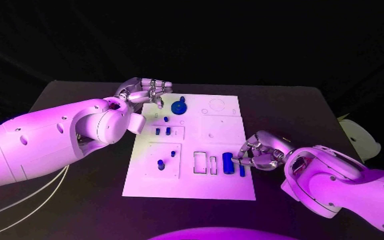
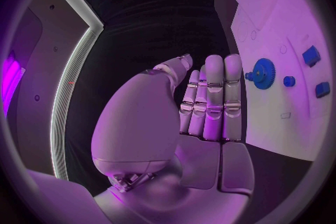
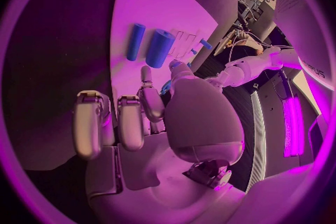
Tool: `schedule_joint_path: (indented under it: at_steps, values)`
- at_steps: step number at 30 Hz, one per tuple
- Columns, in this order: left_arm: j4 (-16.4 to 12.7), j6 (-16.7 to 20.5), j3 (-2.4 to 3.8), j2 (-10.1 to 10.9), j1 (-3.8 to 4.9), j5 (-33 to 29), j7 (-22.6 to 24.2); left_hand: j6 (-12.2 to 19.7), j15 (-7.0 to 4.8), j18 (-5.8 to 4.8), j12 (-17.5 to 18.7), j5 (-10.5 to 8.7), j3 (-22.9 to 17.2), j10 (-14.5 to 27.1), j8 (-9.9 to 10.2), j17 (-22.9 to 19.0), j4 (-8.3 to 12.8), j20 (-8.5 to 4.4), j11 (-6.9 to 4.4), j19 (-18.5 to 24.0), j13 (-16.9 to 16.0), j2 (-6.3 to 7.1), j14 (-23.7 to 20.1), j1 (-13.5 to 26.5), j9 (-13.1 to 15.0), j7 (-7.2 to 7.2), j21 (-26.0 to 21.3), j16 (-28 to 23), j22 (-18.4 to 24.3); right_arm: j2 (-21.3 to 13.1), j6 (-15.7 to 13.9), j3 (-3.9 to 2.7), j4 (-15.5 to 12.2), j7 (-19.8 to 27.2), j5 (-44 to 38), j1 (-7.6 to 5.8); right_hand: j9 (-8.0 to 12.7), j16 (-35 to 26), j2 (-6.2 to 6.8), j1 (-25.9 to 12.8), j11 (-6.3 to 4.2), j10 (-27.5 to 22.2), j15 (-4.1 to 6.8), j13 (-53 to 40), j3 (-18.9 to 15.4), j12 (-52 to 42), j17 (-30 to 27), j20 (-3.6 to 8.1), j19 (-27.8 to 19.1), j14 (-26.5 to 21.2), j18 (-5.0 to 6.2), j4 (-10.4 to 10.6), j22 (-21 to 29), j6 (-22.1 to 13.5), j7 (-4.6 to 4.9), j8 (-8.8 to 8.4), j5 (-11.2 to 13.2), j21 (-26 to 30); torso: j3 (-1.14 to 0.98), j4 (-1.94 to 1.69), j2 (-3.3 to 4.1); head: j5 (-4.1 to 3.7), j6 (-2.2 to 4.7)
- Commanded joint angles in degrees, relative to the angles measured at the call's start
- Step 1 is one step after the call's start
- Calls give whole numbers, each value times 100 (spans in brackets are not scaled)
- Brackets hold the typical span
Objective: Assemble the parts on the task board
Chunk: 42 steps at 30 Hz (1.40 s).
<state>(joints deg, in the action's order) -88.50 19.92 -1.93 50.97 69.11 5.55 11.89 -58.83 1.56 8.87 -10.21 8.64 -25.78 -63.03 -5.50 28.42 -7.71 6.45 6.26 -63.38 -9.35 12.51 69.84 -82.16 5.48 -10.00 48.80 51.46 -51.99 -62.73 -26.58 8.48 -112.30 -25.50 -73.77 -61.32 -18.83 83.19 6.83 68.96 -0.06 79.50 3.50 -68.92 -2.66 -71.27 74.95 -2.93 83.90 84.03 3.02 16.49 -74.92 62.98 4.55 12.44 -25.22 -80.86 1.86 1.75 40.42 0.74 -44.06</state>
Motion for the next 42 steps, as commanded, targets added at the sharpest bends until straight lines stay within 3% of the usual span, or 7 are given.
schedule_joint_path:
  at_steps: [1, 6, 17, 36, 42]
  values:
    - [-26, -95, 3, -5, 1, -36, 63, 28, -2, 81, -7, -18, 19, 47, -16, -5, -1, 19, 0, -37, 5, -70, -38, -7, -7, -9, -31, -2, 2, 104, 104, 6, 33, -442, -326, 60, -51, 30, -17, -59, -14, 45, 39, -59, -83, -44, 101, 45, 275, 347, -120, 13, -1268, 3, -41, 49, 42, -43, -2, 3, 4, -22, -29]
    - [-32, -101, 3, -3, 1, -44, 62, 28, -2, 81, -7, -18, 19, 47, -16, -5, -1, 19, 0, -37, 5, -70, -38, -7, -7, -9, -31, -2, 2, 238, 98, 10, 100, -497, -378, 105, -110, 41, -28, -95, -15, 41, 40, -97, -182, -57, 119, 46, 279, 347, -122, 20, -1271, -13, -44, 70, 107, -54, 0, -8, 8, -62, -48]
    - [-35, -115, 3, 19, 2, -47, 49, 28, -2, 81, -7, -18, 19, 47, -16, -5, -1, 19, 0, -37, 5, -70, -38, -7, -7, -9, -31, -2, 2, 437, 166, 12, 197, -536, -479, 163, -180, 50, -56, -138, -20, 25, 42, -100, -283, -38, 135, 48, 283, 348, -125, 24, -1274, -21, -51, 98, 173, -66, -2, -3, 8, -26, -57]
    - [-45, -136, 3, 42, 2, -47, 33, 25, -1, 82, -16, -18, 31, 53, -20, -8, -7, 19, 0, -35, 5, -74, -39, 0, -8, -8, -42, 1, 11, 733, 655, 12, 424, -811, -795, 301, -357, 58, -67, -314, -24, 3, 44, -123, -540, 3, 149, 49, 273, 345, -120, 28, -1268, -68, -59, 158, 418, -42, 3, -3, 9, 9, -87]
    - [-49, -138, 3, 53, 2, -47, 33, 25, -1, 82, -16, -18, 31, 53, -20, -8, -7, 19, 0, -35, 5, -74, -39, 0, -8, -8, -42, 1, 11, 760, 593, 12, 429, -874, -886, 323, -452, 88, -84, -153, -42, 39, 57, -184, -552, -36, 210, 57, 287, 356, -127, 14, -1278, -48, -80, 214, 370, -80, 8, -2, 5, 13, -95]
